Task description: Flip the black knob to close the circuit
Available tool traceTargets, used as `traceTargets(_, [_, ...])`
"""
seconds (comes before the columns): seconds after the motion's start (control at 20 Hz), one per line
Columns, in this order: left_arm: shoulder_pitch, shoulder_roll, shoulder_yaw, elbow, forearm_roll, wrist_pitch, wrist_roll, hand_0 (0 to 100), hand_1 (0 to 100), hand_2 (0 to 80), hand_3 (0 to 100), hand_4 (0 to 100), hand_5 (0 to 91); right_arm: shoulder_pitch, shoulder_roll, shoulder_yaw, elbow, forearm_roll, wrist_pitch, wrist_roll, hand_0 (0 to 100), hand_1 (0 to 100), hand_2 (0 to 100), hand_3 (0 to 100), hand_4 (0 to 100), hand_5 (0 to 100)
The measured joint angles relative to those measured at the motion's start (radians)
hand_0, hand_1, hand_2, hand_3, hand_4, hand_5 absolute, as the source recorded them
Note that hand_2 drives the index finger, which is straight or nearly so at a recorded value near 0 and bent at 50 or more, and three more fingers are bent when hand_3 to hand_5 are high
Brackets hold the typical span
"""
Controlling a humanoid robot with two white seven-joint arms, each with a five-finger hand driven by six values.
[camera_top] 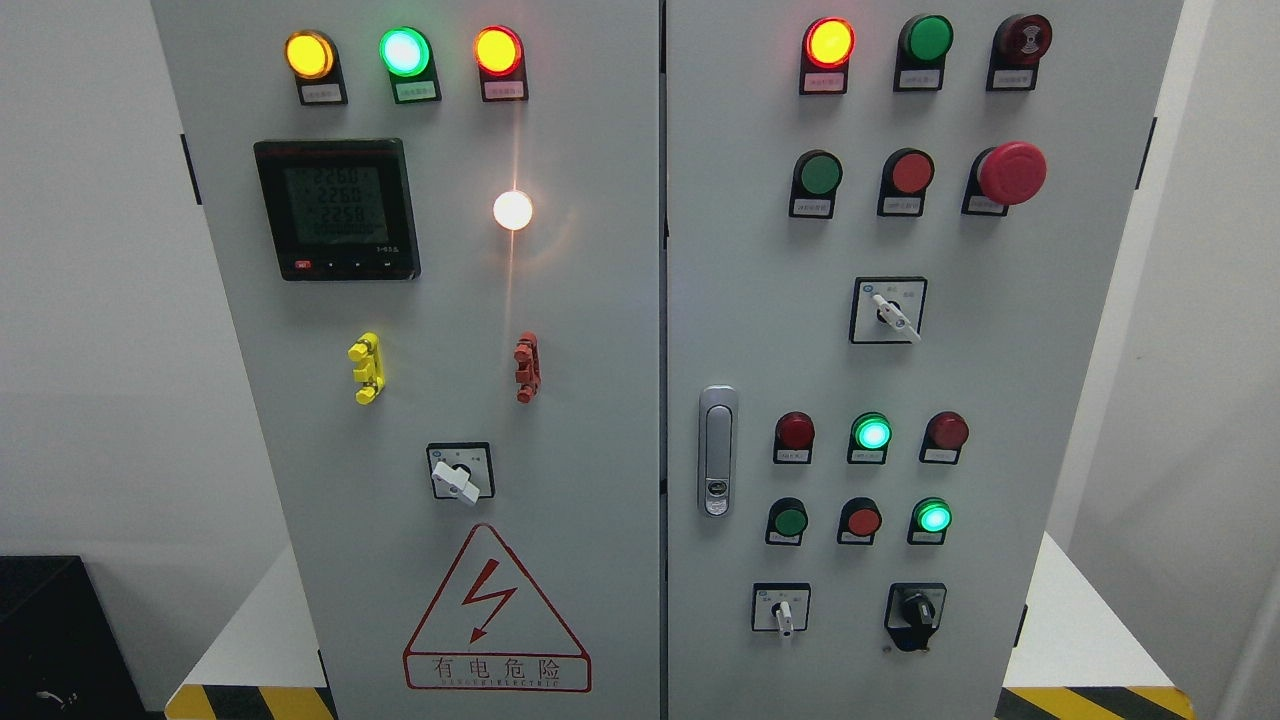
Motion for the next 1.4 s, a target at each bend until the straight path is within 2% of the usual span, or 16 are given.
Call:
traceTargets(0.4, [0.0, 0.0, 0.0, 0.0, 0.0, 0.0, 0.0, 12, 56, 0.0, 0, 0, 0.0, 0.0, 0.0, 0.002, -0.001, 0.0, 0.0, 0.0, 0, 16, 0, 0, 0, 0])
traceTargets(0.5, [0.0, 0.0, 0.0, 0.0, 0.0, 0.0, 0.0, 12, 56, 0.0, 0, 0, 0.0, 0.002, 0.0, 0.006, -0.011, 0.0, 0.0, -0.012, 0, 16, 0, 1, 0, 0])
traceTargets(0.55, [0.0, 0.0, 0.0, 0.0, 0.0, 0.0, 0.0, 12, 56, 0.0, 0, 0, 0.0, 0.004, 0.0, 0.013, -0.02, 0.0, 0.0, -0.022, 0, 16, 1, 4, 0, 0])
traceTargets(0.6, [0.0, 0.0, 0.0, 0.0, 0.0, 0.0, 0.0, 12, 56, 0.0, 0, 0, 0.0, 0.009, -0.001, 0.022, -0.03, 0.0, 0.0, -0.032, 0, 15, 6, 11, 3, 0])
traceTargets(0.65, [0.0, 0.0, 0.0, 0.0, 0.0, 0.0, 0.0, 12, 56, 0.0, 0, 0, 0.0, 0.015, -0.001, 0.034, -0.041, 0.0, 0.0, -0.046, 0, 15, 13, 18, 10, 0])
traceTargets(0.7, [0.0, 0.0, 0.0, 0.0, 0.0, 0.0, 0.0, 12, 56, 0.0, 0, 0, 0.0, 0.021, -0.002, 0.045, -0.048, 0.0, 0.0, -0.061, 0, 15, 15, 20, 12, 0])
traceTargets(0.75, [0.0, 0.0, 0.0, 0.0, 0.0, 0.0, 0.0, 12, 56, 0.0, 0, 0, 0.0, 0.025, -0.003, 0.059, -0.052, 0.001, 0.0, -0.078, 0, 15, 22, 27, 21, 2])
traceTargets(0.8, [0.0, 0.0, 0.0, 0.0, 0.0, 0.0, 0.0, 12, 56, 0.0, 0, 0, 0.0, 0.03, -0.004, 0.074, -0.054, 0.001, 0.0, -0.094, 0, 15, 28, 34, 30, 12])
traceTargets(0.9, [0.0, 0.0, 0.0, 0.0, 0.0, 0.0, 0.0, 12, 56, 0.0, 0, 0, 0.0, 0.035, -0.005, 0.102, -0.053, 0.005, 0.0, -0.133, 0, 15, 35, 44, 37, 24])
traceTargets(0.95, [0.0, 0.0, 0.0, 0.0, 0.0, 0.0, 0.0, 12, 56, 0.0, 0, 0, 0.0, 0.037, -0.006, 0.116, -0.055, 0.011, 0.0, -0.149, 0, 15, 39, 52, 46, 31])
traceTargets(1.0, [0.0, 0.0, 0.0, 0.0, 0.0, 0.0, 0.0, 12, 56, 0.0, 0, 0, 0.0, 0.039, -0.008, 0.127, -0.073, 0.022, 0.0, -0.166, 0, 15, 43, 60, 53, 39])
traceTargets(1.05, [0.0, 0.0, 0.0, 0.0, 0.0, 0.0, 0.0, 12, 56, 0.0, 0, 0, 0.0, 0.039, -0.01, 0.139, -0.102, 0.033, 0.0, -0.176, 0, 15, 49, 68, 63, 53])
traceTargets(1.1, [0.0, 0.0, 0.0, 0.0, 0.0, 0.0, 0.0, 12, 56, 0.0, 0, 0, 0.0, 0.04, -0.011, 0.149, -0.124, 0.047, -0.002, -0.189, 0, 15, 51, 71, 65, 56])
traceTargets(1.15, [0.0, 0.0, 0.0, 0.0, 0.0, 0.0, 0.0, 12, 56, 0.0, 0, 0, 0.0, 0.041, -0.012, 0.158, -0.138, 0.066, -0.006, -0.207, 0, 15, 59, 78, 71, 67])
traceTargets(1.25, [0.0, 0.0, 0.0, 0.0, 0.0, 0.0, 0.0, 12, 56, 0.0, 0, 0, 0.0, 0.043, -0.015, 0.174, -0.164, 0.11, -0.021, -0.242, 0, 16, 67, 84, 76, 77])
traceTargets(1.4, [0.0, 0.0, 0.0, 0.0, 0.0, 0.0, 0.0, 12, 56, 0.0, 0, 0, 0.0, 0.042, -0.018, 0.193, -0.22, 0.2, -0.047, -0.312, 0, 18, 77, 93, 81, 86])
